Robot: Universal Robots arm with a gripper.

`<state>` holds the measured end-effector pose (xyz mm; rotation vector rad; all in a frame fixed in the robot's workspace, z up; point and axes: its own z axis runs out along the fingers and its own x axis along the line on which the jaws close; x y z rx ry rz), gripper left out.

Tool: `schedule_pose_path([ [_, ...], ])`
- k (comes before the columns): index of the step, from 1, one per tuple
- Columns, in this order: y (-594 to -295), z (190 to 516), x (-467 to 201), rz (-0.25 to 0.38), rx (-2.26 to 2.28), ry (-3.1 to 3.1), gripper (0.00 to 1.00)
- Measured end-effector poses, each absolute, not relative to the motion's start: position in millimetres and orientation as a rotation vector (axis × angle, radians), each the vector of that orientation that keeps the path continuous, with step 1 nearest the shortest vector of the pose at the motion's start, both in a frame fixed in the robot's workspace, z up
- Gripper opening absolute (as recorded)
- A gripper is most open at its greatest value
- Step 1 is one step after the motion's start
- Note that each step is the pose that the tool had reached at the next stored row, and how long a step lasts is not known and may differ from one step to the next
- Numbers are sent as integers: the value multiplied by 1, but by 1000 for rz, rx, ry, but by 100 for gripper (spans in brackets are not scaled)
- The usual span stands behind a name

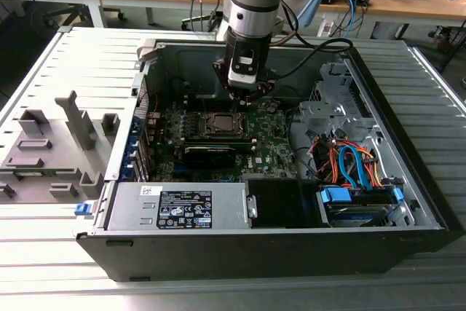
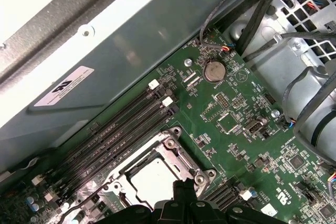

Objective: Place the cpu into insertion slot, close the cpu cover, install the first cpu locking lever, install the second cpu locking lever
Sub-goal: 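Install the first cpu locking lever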

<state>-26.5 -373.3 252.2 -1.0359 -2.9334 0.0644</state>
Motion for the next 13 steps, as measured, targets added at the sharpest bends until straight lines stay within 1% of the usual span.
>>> schedule_pose_path([
  [13, -373, 252, -27, 65, -997, -2948, 11],
])
